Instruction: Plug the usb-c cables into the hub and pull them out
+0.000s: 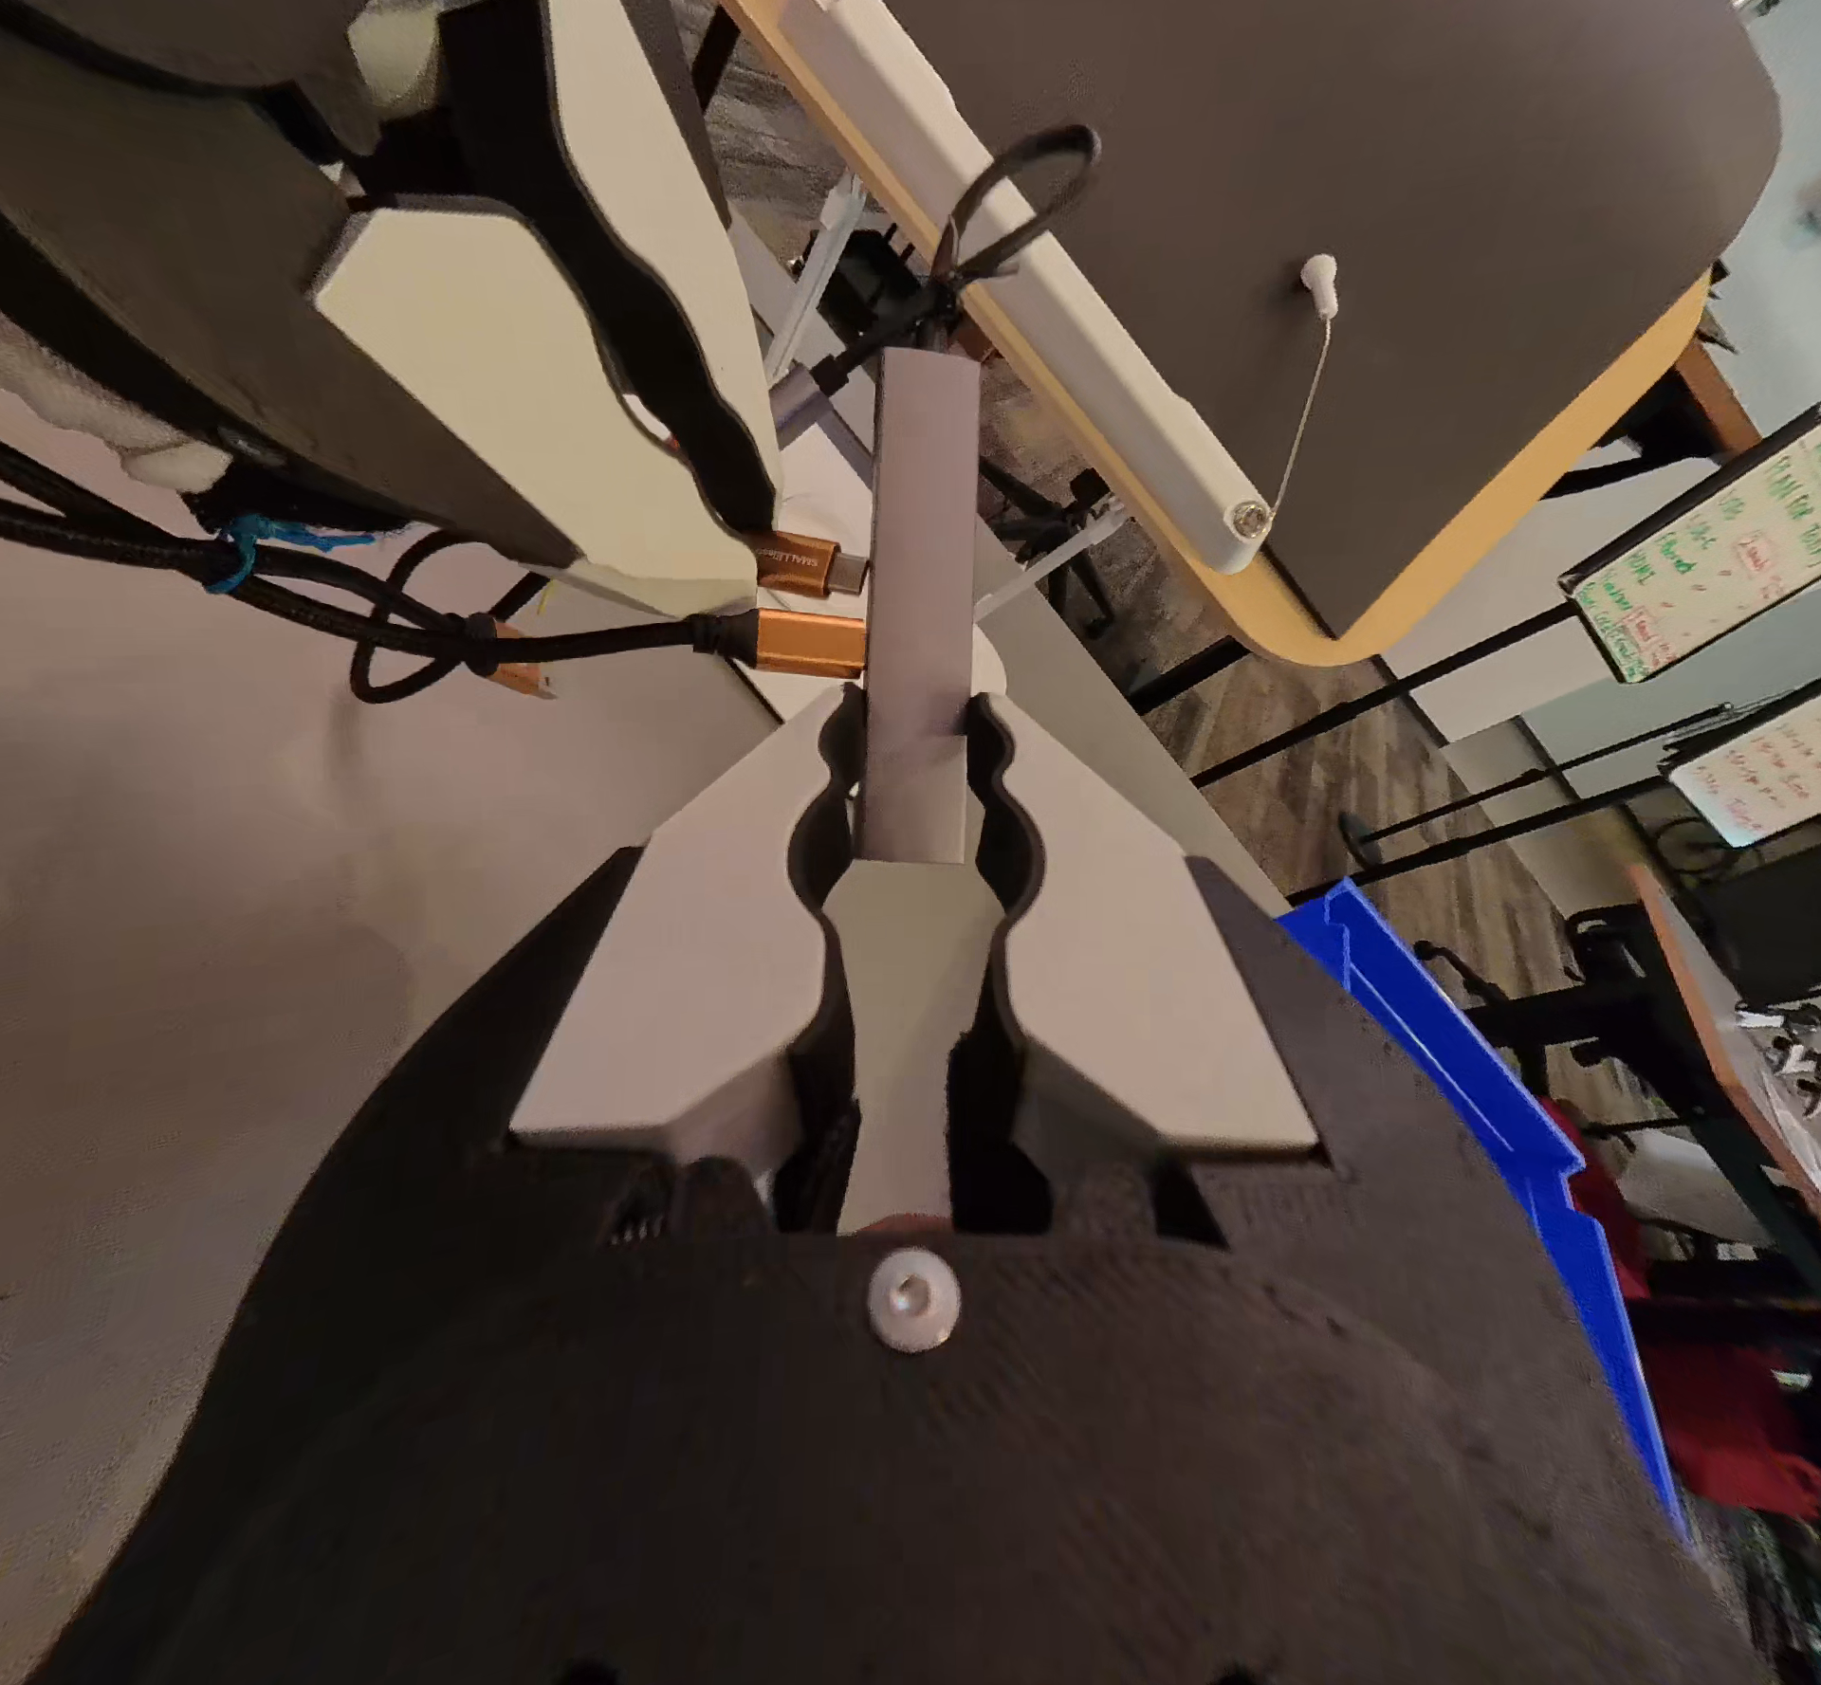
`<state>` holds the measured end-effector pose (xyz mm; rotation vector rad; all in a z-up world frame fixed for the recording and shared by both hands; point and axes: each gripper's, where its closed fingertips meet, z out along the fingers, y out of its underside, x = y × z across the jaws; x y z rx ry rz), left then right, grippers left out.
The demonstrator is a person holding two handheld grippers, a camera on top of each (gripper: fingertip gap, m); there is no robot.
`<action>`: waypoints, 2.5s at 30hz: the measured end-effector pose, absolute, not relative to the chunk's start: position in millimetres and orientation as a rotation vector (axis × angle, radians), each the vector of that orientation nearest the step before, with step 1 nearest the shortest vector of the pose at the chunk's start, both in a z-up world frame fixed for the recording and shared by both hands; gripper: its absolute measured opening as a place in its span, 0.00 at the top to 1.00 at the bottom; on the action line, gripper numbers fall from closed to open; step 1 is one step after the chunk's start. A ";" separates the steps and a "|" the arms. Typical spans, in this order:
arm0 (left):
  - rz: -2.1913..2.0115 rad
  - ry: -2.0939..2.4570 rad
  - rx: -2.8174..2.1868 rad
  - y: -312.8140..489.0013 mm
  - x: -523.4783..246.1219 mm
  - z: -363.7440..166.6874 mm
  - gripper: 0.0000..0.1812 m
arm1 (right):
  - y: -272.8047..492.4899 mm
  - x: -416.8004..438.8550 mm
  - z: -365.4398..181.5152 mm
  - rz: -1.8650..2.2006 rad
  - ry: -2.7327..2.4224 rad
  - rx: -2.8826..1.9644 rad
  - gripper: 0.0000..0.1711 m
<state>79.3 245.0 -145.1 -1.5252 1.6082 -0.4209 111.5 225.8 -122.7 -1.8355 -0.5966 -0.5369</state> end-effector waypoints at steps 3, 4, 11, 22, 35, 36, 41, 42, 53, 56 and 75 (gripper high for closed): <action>-0.448 1.584 -1.562 247.3 78.5 -144.6 0.93 | 226.3 110.1 -124.4 -0.512 -0.590 -1.845 0.89; -0.458 1.579 -1.575 247.3 78.5 -144.8 0.94 | 226.6 109.9 -124.9 -0.507 -0.586 -1.847 0.89; -0.471 1.538 -1.650 248.9 78.6 -147.9 0.94 | 227.8 108.1 -124.8 -0.613 -0.608 -1.835 0.89; -0.579 1.474 -1.750 247.1 80.3 -151.8 0.94 | 231.7 108.8 -127.7 -0.690 -0.636 -1.814 0.89; -0.467 1.569 -1.581 240.7 82.3 -147.9 0.94 | 229.6 113.0 -146.3 -0.346 -0.668 -1.905 0.89; -0.467 1.565 -1.588 241.3 82.3 -148.6 0.94 | 230.2 113.1 -145.4 -0.356 -0.657 -1.898 0.89; -0.552 1.537 -1.620 243.7 82.3 -149.4 0.94 | 232.0 111.8 -142.5 -0.411 -0.630 -1.880 0.90; -0.559 1.533 -1.604 243.9 82.8 -148.5 0.94 | 232.4 111.9 -143.7 -0.414 -0.630 -1.881 0.89; -0.442 1.589 -1.500 241.7 82.8 -150.5 0.94 | 231.3 109.0 -154.2 -0.349 -0.637 -1.893 0.90; -0.451 1.596 -1.473 238.5 84.1 -148.6 0.94 | 230.3 108.4 -157.3 -0.301 -0.640 -1.894 0.90; -0.389 1.769 -1.536 238.2 80.4 -196.5 0.94 | 231.2 95.4 -219.0 0.193 -0.526 -2.115 0.90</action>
